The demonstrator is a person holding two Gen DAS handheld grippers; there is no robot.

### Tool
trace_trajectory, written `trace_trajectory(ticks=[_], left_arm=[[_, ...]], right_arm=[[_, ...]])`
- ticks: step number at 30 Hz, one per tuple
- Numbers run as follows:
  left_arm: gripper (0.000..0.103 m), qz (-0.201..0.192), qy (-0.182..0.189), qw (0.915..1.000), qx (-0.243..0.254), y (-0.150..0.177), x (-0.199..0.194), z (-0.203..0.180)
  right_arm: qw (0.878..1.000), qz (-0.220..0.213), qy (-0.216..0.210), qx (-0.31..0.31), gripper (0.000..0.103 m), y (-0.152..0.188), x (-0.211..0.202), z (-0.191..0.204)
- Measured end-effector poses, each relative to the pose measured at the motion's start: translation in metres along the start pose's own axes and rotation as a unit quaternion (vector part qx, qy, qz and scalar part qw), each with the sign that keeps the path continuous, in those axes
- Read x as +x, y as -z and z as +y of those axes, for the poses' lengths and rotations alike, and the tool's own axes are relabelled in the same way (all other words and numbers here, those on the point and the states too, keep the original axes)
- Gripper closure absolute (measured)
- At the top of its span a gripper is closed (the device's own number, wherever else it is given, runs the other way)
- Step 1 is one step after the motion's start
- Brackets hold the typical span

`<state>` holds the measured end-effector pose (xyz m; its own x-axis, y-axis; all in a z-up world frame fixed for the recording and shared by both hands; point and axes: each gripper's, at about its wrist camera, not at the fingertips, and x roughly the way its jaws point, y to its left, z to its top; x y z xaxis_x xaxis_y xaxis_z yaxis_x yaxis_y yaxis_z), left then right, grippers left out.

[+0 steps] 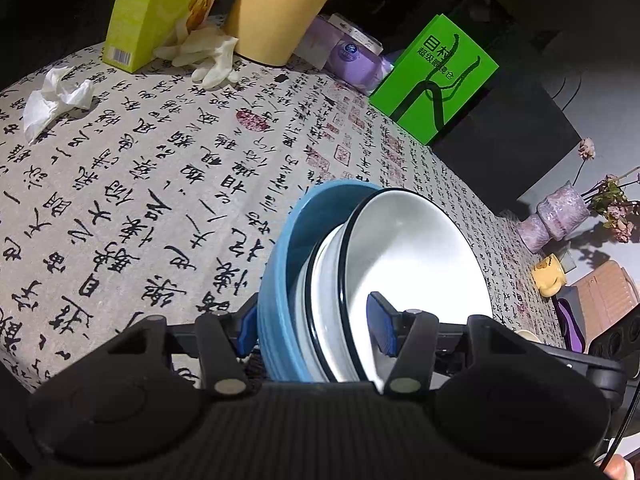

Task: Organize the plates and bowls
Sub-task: 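Carry the blue bowl stack with both tools toward the beige plates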

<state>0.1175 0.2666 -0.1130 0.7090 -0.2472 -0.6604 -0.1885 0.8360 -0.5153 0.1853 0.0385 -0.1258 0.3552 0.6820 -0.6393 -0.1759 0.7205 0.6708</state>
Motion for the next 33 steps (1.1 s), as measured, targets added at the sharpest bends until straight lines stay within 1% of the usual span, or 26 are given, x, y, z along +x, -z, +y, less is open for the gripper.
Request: trace_trajectory(ticks=[18,33], left_arm=[[0.048,-0.002,0.004,0.9997,0.024,0.006,0.002,-0.037],[0.048,0.003,0.013,0.9991,0.041,0.014,0.011,-0.070]], right_arm=[[1.000,-0.020,-0.008,0.013,0.061,-0.003,-0.031,-0.019],[0.999,-0.039,-0.005,0.025,0.061,-0.006,-0.060,-0.038]])
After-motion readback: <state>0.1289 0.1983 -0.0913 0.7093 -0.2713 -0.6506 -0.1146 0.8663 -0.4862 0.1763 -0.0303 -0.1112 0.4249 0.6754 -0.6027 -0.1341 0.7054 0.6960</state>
